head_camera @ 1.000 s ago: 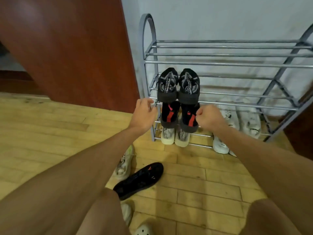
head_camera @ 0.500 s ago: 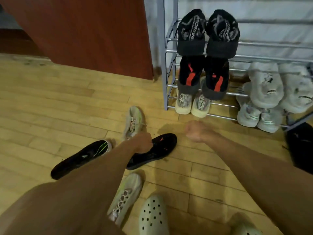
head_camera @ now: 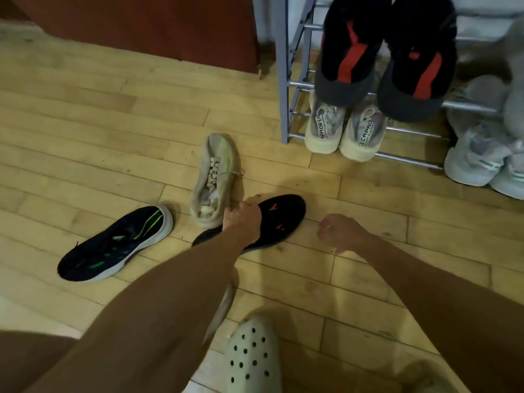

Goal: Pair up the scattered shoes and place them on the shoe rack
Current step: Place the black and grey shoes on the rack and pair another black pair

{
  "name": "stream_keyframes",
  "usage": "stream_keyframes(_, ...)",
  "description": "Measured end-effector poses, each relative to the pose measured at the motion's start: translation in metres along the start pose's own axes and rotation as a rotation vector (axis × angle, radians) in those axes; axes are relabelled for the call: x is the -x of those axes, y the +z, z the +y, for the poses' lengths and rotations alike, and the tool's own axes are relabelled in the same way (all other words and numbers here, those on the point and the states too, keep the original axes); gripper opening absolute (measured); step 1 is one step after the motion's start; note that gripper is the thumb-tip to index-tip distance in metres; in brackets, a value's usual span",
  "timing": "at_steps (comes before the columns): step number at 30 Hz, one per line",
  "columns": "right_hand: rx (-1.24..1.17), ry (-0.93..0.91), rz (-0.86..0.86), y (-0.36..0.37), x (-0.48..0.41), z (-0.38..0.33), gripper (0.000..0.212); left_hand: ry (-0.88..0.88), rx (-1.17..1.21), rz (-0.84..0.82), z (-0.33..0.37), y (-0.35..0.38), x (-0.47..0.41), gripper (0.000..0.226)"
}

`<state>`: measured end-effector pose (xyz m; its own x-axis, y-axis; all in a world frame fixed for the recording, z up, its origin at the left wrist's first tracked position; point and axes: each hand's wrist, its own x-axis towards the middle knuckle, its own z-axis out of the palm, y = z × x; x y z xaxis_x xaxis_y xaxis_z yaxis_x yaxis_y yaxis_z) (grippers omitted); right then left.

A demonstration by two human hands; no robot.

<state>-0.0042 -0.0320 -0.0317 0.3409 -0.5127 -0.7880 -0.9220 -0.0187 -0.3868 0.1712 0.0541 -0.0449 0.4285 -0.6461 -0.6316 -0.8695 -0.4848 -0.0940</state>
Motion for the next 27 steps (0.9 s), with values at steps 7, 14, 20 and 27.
stream_keyframes(7, -0.280, 0.065, 0.056, -0.006, 0.007, 0.026, 0.028, 0.157, 0.084, 0.105, 0.029, 0.004, 0.017, 0.031)
stream_keyframes(14, -0.644, 0.150, 0.129, -0.014, 0.027, 0.063, 0.057, 0.111, 0.363, 0.077, 0.100, 0.008, 0.033, 0.025)
stream_keyframes(20, -0.556, 0.251, 0.383, -0.023, 0.036, 0.108, 0.059, 0.146, 0.656, 0.061, 0.191, 0.008, 0.039, 0.023)
stream_keyframes(27, -0.565, 0.362, 0.255, -0.018, 0.043, 0.160, 0.054, -0.034, 1.104, -0.198, 0.196, 0.023, 0.017, 0.013)
